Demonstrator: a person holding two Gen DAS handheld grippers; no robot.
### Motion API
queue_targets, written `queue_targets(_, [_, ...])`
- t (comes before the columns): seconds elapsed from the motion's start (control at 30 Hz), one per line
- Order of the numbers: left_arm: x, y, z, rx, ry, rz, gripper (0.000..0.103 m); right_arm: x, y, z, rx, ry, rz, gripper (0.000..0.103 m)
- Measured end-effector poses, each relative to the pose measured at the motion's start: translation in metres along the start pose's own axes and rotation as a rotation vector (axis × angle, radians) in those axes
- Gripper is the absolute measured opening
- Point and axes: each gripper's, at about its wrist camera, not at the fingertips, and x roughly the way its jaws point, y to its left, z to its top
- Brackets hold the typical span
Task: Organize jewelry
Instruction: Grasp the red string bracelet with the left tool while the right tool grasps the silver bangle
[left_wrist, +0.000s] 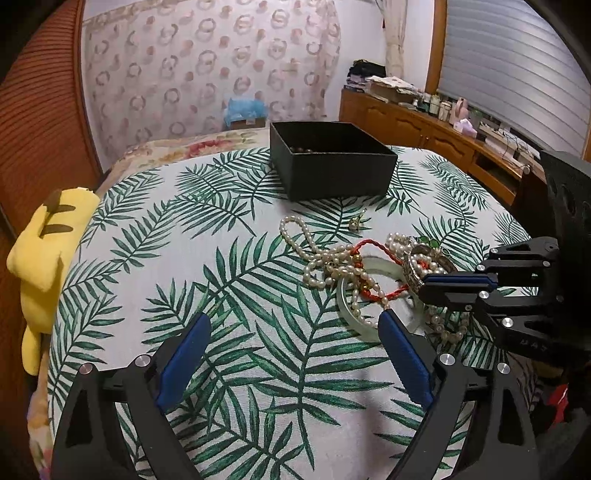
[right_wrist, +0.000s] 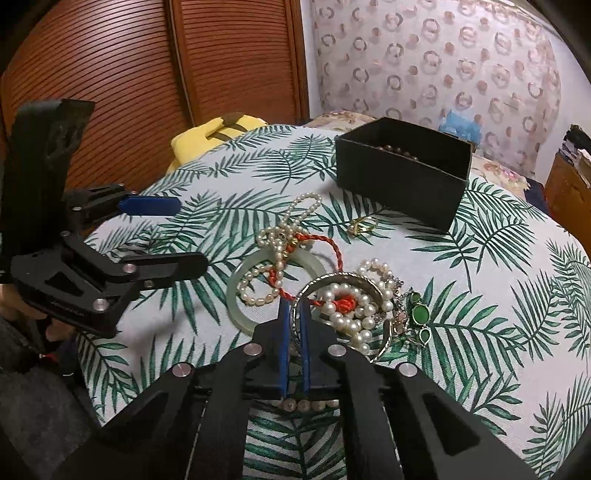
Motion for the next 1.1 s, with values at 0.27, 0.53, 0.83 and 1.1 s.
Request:
queue_targets(0.27, [0.007, 0.004, 0.012, -0.023, -0.006, -0.02, 0.088, -0.023, -0.005, 0.002, 0.015, -0.069, -0.004, 0.005])
queue_targets(0.53, [0.008, -0.001, 0.017, -0.034, 0.003, -0.054, 0.088, -0.049, -0.012, 0.004, 0.021, -0.133, -0.012, 0.005])
queue_targets(0.83, [0.012, -0.017, 0.018, -0.002, 0.02, -0.104, 0.055, -0.055, -0.027, -0.002, 0.047, -0.138, -0.055, 0.005])
queue_targets(1.1, [0.035, -0.038, 0.048, 0.105, 0.048, -0.136, 0.035, -0.054, -0.038, -0.007, 0.074, -0.134, -0.071, 0.005])
